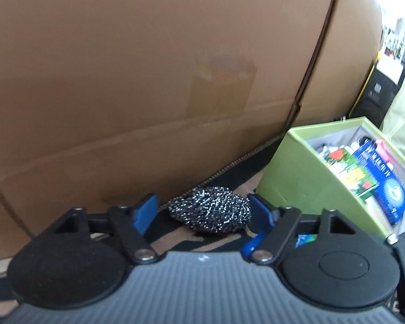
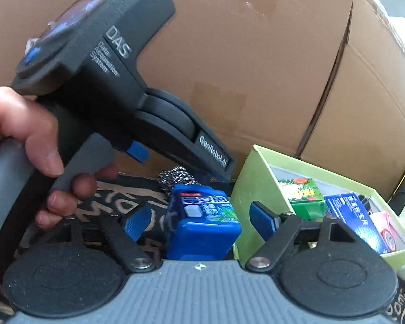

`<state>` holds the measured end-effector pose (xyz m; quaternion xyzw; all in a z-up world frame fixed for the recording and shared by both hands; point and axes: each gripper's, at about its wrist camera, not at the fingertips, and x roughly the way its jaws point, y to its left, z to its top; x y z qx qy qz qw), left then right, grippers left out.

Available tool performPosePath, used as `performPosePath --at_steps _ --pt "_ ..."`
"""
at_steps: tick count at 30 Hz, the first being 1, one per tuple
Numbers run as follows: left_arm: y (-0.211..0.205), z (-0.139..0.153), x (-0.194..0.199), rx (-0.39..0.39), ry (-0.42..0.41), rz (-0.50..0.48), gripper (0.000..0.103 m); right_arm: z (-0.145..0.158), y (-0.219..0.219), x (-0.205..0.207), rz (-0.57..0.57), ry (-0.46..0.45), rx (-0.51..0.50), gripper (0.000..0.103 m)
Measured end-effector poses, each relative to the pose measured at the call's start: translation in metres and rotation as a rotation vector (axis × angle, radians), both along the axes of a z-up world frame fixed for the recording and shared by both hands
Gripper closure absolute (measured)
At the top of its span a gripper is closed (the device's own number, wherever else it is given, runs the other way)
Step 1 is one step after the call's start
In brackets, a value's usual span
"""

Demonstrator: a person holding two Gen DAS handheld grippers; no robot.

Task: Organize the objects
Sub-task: 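Grasp the blue plastic box with the right gripper while the left grasps the steel wool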

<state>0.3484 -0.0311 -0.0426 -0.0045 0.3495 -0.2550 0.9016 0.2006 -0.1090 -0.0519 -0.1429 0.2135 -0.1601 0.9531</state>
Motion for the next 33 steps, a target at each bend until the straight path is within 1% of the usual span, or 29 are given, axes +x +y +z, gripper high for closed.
performPosePath --at_steps 1,2,3,4,6,8,9,10,11,13,14,15,17,20,22,24,26,27,28,29,30,31,33 --pt "-0.003 -0.004 0.004 0.007 0.008 -0.005 0.036 -0.001 0.000 0.002 -0.005 0.008 -0.020 0.020" --pt "-0.003 -0.007 0.007 -0.008 0.011 -0.012 0.036 -0.001 0.000 0.005 -0.006 0.020 -0.035 0.020" --pt "-0.002 -0.009 0.009 -0.022 0.018 -0.019 0.041 -0.002 0.001 0.009 -0.006 0.033 -0.055 0.020" --pt "-0.001 -0.010 0.011 -0.039 0.029 -0.027 0.050 -0.003 0.002 0.012 -0.006 0.045 -0.074 0.020" --pt "0.004 -0.012 0.011 -0.075 0.058 -0.043 0.058 -0.007 0.003 0.018 0.019 0.089 -0.118 0.020" --pt "0.008 -0.011 0.003 -0.071 0.039 -0.062 0.064 -0.015 0.009 0.024 0.057 0.158 -0.176 0.019" --pt "0.011 -0.011 -0.002 -0.071 0.032 -0.068 0.068 -0.020 0.013 0.023 0.063 0.172 -0.212 0.020" --pt "0.015 -0.011 -0.008 -0.076 0.031 -0.070 0.070 -0.023 0.016 0.018 0.074 0.167 -0.242 0.023" --pt "0.020 -0.011 -0.014 -0.087 0.032 -0.069 0.070 -0.023 0.018 0.011 0.089 0.157 -0.234 0.024" --pt "0.030 -0.011 -0.029 -0.108 0.036 -0.069 0.074 -0.019 0.018 -0.003 0.110 0.139 -0.155 0.029" --pt "0.035 -0.011 -0.038 -0.108 0.035 -0.069 0.075 -0.017 0.019 -0.011 0.131 0.134 -0.130 0.029" --pt "0.041 -0.011 -0.049 -0.110 0.031 -0.076 0.078 -0.017 0.022 -0.021 0.159 0.127 -0.120 0.029" --pt "0.054 -0.012 -0.070 -0.107 0.020 -0.081 0.078 -0.016 0.031 -0.041 0.208 0.127 -0.127 0.029" --pt "0.076 -0.010 -0.099 -0.128 0.031 -0.074 0.077 -0.015 0.045 -0.073 0.271 0.123 -0.120 0.029" --pt "0.088 -0.010 -0.118 -0.129 0.037 -0.073 0.075 -0.012 0.053 -0.091 0.301 0.130 -0.099 0.030" --pt "0.099 -0.010 -0.133 -0.140 0.059 -0.075 0.075 -0.009 0.058 -0.109 0.325 0.130 -0.054 0.030" --pt "0.110 -0.009 -0.147 -0.148 0.073 -0.083 0.072 -0.007 0.062 -0.130 0.342 0.129 -0.026 0.030" --pt "0.111 -0.009 -0.151 -0.146 0.070 -0.080 0.068 -0.008 0.063 -0.135 0.344 0.128 -0.016 0.030" --pt "0.113 -0.009 -0.157 -0.143 0.061 -0.075 0.062 -0.007 0.064 -0.144 0.340 0.126 -0.004 0.030" --pt "0.114 -0.007 -0.160 -0.143 0.051 -0.071 0.059 -0.006 0.065 -0.151 0.335 0.124 0.009 0.030" --pt "0.114 -0.006 -0.161 -0.145 0.038 -0.063 0.052 -0.005 0.056 -0.152 0.327 0.124 0.024 0.030" --pt "0.111 -0.002 -0.161 -0.149 0.021 -0.052 0.040 -0.005 0.055 -0.153 0.319 0.125 0.043 0.030" --pt "0.115 0.005 -0.165 -0.157 -0.023 -0.021 0.027 -0.003 0.054 -0.159 0.306 0.125 0.082 0.030"
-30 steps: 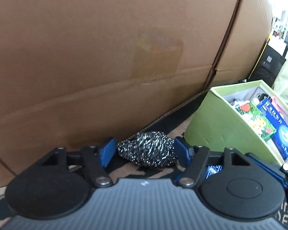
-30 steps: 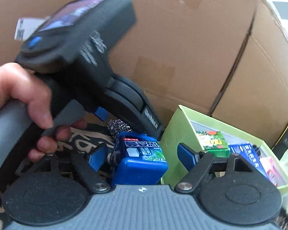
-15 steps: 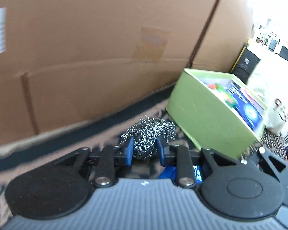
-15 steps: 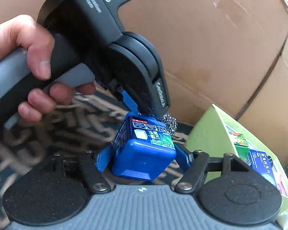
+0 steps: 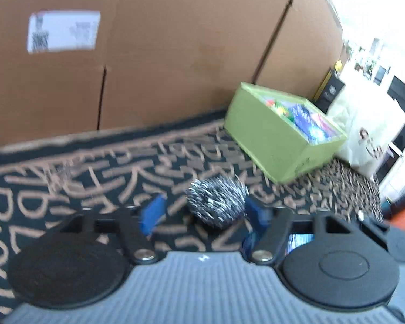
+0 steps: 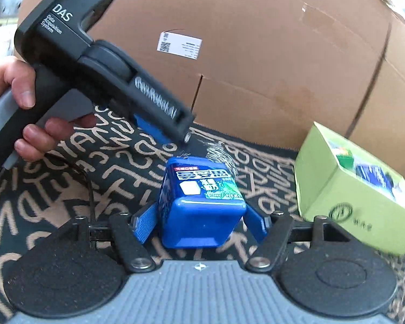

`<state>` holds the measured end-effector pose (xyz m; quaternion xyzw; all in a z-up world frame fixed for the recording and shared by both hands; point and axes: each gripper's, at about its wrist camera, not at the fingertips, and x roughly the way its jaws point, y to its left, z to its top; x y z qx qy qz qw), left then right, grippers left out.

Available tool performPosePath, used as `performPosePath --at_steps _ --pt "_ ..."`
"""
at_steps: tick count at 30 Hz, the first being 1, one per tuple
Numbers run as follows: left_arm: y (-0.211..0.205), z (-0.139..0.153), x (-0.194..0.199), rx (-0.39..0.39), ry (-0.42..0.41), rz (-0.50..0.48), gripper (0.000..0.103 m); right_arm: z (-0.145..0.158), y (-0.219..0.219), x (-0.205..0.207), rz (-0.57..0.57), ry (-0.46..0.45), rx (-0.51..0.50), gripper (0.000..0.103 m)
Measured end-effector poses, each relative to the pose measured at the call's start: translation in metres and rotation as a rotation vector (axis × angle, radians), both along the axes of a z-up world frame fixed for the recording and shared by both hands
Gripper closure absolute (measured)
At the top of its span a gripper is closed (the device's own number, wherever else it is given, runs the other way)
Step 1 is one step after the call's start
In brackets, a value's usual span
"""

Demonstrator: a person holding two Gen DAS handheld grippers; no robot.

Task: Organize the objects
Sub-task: 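Grasp the blue plastic box with the right gripper while the left grasps the steel wool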

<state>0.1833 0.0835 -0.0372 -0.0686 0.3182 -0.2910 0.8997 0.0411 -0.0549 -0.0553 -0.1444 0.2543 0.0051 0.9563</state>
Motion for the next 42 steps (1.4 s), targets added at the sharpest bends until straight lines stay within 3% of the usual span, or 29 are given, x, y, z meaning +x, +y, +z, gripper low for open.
performPosePath --at_steps 3,7,10,14,15,16,17,23,26,30,33,37,42 --pt "-0.010 0.008 0.006 -0.005 -0.019 -0.014 0.018 -0.003 -0.008 0.007 -0.016 0.006 0.044 0.029" --pt "-0.031 0.009 0.018 0.025 -0.004 -0.086 0.013 -0.009 -0.010 0.025 -0.039 -0.003 0.113 0.028" --pt "-0.044 0.003 0.025 0.111 -0.018 -0.095 0.013 -0.011 -0.018 0.036 -0.061 0.026 0.173 0.036" --pt "-0.045 -0.006 0.032 0.118 0.028 -0.099 0.017 -0.010 -0.030 0.020 -0.095 0.032 0.220 0.037" --pt "-0.045 -0.009 0.032 0.120 0.035 -0.106 0.025 -0.010 -0.033 0.012 -0.117 0.030 0.218 0.037" --pt "-0.046 -0.012 0.031 0.129 0.045 -0.113 0.038 -0.009 -0.037 0.006 -0.141 0.027 0.216 0.037" --pt "-0.048 -0.015 0.029 0.143 0.052 -0.120 0.044 -0.010 -0.042 0.000 -0.165 0.025 0.216 0.037" --pt "-0.050 -0.019 -0.010 0.222 0.042 -0.096 0.060 -0.009 -0.056 -0.030 -0.240 0.027 0.213 0.037" --pt "-0.048 -0.018 -0.033 0.240 0.045 -0.085 0.059 -0.009 -0.055 -0.042 -0.246 0.026 0.224 0.037" --pt "-0.048 -0.013 -0.046 0.238 0.025 -0.066 0.048 -0.012 -0.054 -0.043 -0.246 0.017 0.217 0.037" --pt "-0.052 -0.009 -0.045 0.242 -0.013 -0.046 0.034 -0.012 -0.051 -0.043 -0.253 0.015 0.223 0.037" --pt "-0.065 -0.005 -0.038 0.248 -0.044 -0.066 0.025 -0.013 -0.052 -0.044 -0.256 0.014 0.227 0.037" --pt "-0.083 -0.002 -0.030 0.284 -0.117 -0.092 0.020 -0.013 -0.055 -0.041 -0.264 0.014 0.241 0.037"
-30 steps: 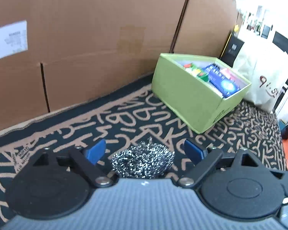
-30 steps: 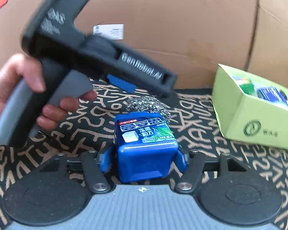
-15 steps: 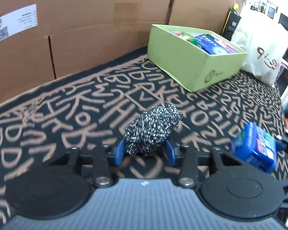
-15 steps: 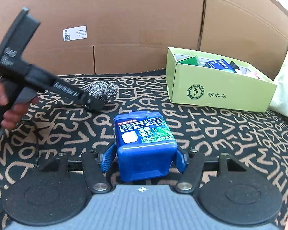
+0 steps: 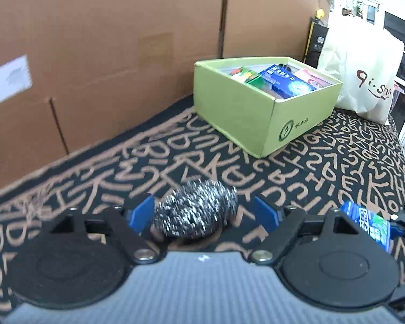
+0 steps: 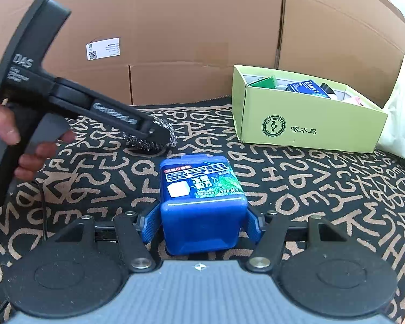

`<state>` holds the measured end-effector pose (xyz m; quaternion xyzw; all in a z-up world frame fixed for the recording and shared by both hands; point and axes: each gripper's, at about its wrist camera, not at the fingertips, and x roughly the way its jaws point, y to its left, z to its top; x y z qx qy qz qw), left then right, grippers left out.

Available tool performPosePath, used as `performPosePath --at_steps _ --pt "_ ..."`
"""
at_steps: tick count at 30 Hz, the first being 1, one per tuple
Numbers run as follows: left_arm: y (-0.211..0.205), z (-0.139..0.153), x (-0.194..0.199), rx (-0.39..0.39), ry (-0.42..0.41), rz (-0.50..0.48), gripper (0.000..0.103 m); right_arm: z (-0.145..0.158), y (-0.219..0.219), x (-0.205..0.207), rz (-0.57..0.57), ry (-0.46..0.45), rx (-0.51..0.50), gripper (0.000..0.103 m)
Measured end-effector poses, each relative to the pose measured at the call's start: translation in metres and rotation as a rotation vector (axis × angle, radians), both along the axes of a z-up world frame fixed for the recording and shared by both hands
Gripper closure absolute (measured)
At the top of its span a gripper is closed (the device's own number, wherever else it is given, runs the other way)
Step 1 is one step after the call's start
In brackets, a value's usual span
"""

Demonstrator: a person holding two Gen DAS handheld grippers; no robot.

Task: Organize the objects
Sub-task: 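Grasp the blue plastic box with the right gripper while the left grasps the steel wool, then carry the blue box and steel wool into the lime-green box and release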

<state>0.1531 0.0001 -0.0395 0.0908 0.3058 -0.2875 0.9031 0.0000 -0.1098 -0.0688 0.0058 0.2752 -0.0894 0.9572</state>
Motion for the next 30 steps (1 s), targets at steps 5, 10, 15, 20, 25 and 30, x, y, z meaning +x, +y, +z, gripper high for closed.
performPosePath --at_steps 5,10,15,20,25,30 --pt "-0.007 -0.004 0.013 0.037 -0.005 -0.019 0.026 -0.001 -0.002 0.002 -0.003 -0.003 0.005 0.037" --pt "-0.005 -0.011 0.013 0.044 0.032 -0.054 0.047 -0.002 -0.005 0.003 -0.012 -0.008 0.022 0.037" --pt "-0.004 -0.015 0.011 0.063 0.035 -0.047 0.050 -0.004 -0.006 0.007 -0.017 -0.003 0.025 0.037" --pt "0.002 -0.013 0.007 0.044 0.049 -0.029 0.060 -0.010 -0.008 0.007 -0.016 0.000 0.047 0.044" --pt "0.007 -0.005 -0.002 -0.027 0.121 -0.023 0.062 -0.006 -0.009 0.003 -0.008 0.003 0.055 0.044" --pt "0.000 0.018 -0.016 -0.104 0.138 -0.067 0.063 0.013 -0.024 -0.007 -0.008 -0.038 0.075 0.044"
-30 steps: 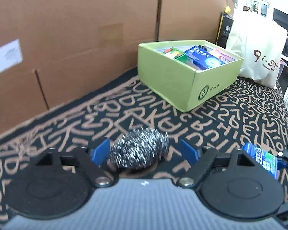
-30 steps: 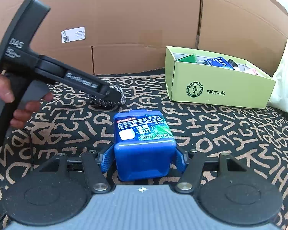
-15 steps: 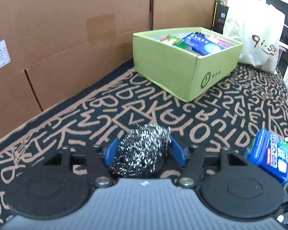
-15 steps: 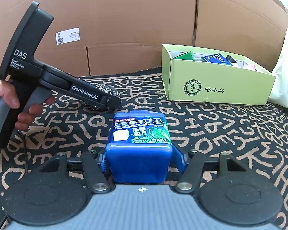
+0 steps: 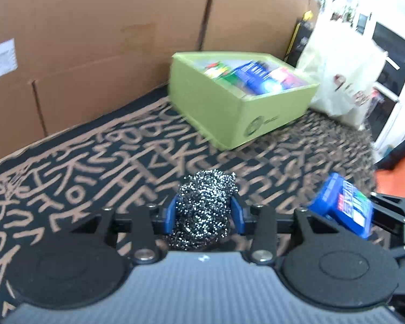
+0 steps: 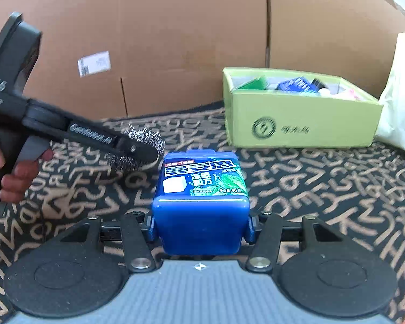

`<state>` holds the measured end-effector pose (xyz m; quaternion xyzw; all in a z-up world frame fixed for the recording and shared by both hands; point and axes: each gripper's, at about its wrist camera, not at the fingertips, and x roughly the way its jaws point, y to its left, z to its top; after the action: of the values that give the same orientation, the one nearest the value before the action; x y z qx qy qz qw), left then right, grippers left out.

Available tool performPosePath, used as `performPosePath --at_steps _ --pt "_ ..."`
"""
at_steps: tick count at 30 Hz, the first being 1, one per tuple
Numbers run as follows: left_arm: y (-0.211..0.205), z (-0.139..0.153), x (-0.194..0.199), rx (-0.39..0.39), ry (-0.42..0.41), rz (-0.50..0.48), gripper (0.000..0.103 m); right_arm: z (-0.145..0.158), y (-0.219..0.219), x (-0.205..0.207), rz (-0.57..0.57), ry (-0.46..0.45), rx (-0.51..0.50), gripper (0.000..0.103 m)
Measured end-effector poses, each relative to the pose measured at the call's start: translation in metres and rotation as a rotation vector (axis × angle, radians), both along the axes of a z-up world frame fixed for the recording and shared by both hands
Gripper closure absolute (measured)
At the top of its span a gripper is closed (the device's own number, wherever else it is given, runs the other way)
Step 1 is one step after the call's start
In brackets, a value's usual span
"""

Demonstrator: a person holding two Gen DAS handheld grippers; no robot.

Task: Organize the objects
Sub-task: 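Carry the blue box and steel wool into the lime-green box and release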

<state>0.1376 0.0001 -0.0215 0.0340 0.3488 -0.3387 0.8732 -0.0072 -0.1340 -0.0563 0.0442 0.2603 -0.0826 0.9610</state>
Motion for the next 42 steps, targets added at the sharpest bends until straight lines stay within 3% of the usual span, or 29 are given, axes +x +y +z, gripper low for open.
performPosePath --at_steps 6,11,16,24,26,27,28,30,31,34,37,38,40,42 --pt "-0.025 0.042 -0.009 -0.117 -0.021 -0.065 0.063 0.031 -0.031 -0.007 -0.023 -0.056 -0.039 0.044" --pt "-0.061 0.072 0.000 -0.164 -0.065 -0.072 0.063 0.060 -0.061 -0.001 -0.069 -0.106 -0.143 0.044" --pt "-0.102 0.089 0.027 -0.181 -0.071 -0.019 0.062 0.081 -0.102 0.026 -0.155 -0.151 -0.240 0.044" --pt "-0.153 0.091 0.077 -0.181 -0.089 0.068 0.062 0.090 -0.178 0.093 -0.237 -0.202 -0.246 0.044" --pt "-0.163 0.085 0.089 -0.174 -0.114 0.084 0.057 0.083 -0.191 0.108 -0.239 -0.214 -0.226 0.044" --pt "-0.168 0.080 0.094 -0.167 -0.117 0.089 0.046 0.077 -0.198 0.117 -0.233 -0.207 -0.215 0.043" --pt "-0.171 0.074 0.100 -0.158 -0.108 0.085 0.029 0.069 -0.205 0.127 -0.218 -0.180 -0.192 0.038" --pt "-0.169 0.060 0.106 -0.158 -0.088 0.117 0.020 0.054 -0.216 0.139 -0.192 -0.101 -0.150 0.034" --pt "-0.165 0.053 0.108 -0.166 -0.081 0.120 0.016 0.050 -0.218 0.138 -0.207 -0.087 -0.151 0.030" --pt "-0.155 0.037 0.110 -0.181 -0.067 0.135 0.011 0.044 -0.215 0.112 -0.231 -0.166 -0.177 0.022" --pt "-0.153 0.030 0.110 -0.179 -0.069 0.145 0.008 0.048 -0.213 0.095 -0.246 -0.221 -0.189 0.021" --pt "-0.153 0.029 0.109 -0.176 -0.078 0.144 0.008 0.048 -0.213 0.093 -0.247 -0.223 -0.188 0.023" --pt "-0.154 0.030 0.104 -0.170 -0.097 0.147 0.003 0.049 -0.213 0.094 -0.244 -0.221 -0.188 0.046" --pt "-0.154 0.032 0.098 -0.155 -0.125 0.161 0.000 0.051 -0.214 0.102 -0.234 -0.203 -0.178 0.058"
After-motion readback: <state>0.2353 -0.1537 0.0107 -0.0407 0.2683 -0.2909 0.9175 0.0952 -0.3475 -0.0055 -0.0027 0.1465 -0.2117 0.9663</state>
